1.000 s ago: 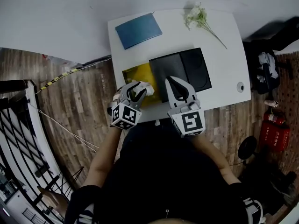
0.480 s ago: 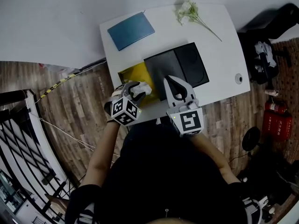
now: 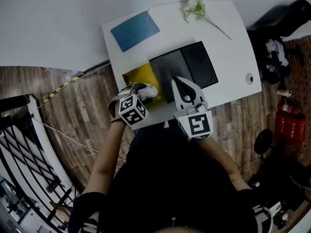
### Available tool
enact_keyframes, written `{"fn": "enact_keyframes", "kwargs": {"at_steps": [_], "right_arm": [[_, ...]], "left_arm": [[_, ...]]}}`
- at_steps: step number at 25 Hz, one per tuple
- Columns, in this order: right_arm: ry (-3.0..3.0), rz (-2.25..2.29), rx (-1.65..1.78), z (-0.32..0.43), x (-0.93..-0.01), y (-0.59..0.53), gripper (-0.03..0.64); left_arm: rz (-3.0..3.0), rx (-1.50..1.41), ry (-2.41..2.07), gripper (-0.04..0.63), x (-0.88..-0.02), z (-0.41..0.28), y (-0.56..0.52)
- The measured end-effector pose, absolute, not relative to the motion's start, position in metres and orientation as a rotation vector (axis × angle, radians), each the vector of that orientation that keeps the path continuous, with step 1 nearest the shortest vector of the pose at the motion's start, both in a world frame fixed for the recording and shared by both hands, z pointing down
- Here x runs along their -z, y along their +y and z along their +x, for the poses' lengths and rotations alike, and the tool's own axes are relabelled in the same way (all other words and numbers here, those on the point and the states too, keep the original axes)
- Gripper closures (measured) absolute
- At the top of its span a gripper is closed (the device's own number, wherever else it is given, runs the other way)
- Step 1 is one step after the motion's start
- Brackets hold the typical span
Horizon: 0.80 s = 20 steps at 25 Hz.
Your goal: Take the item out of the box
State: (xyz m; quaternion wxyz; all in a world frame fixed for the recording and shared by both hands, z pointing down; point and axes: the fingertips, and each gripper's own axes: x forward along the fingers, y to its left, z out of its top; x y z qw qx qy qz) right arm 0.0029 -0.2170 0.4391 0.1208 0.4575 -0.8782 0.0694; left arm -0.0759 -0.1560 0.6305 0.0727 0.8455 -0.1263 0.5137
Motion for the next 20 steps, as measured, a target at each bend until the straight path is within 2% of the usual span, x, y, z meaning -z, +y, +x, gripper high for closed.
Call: {"fn": "enact_keyframes", "kwargs": {"at_steps": [20], "right_arm": [[-2.549,1.348,-0.225,0.011,-0.444,-0.223,0.604]], "left_arm": [[2.415,-1.812,-0.405,0.363,-0.663,-0.071,-0.161]]}}
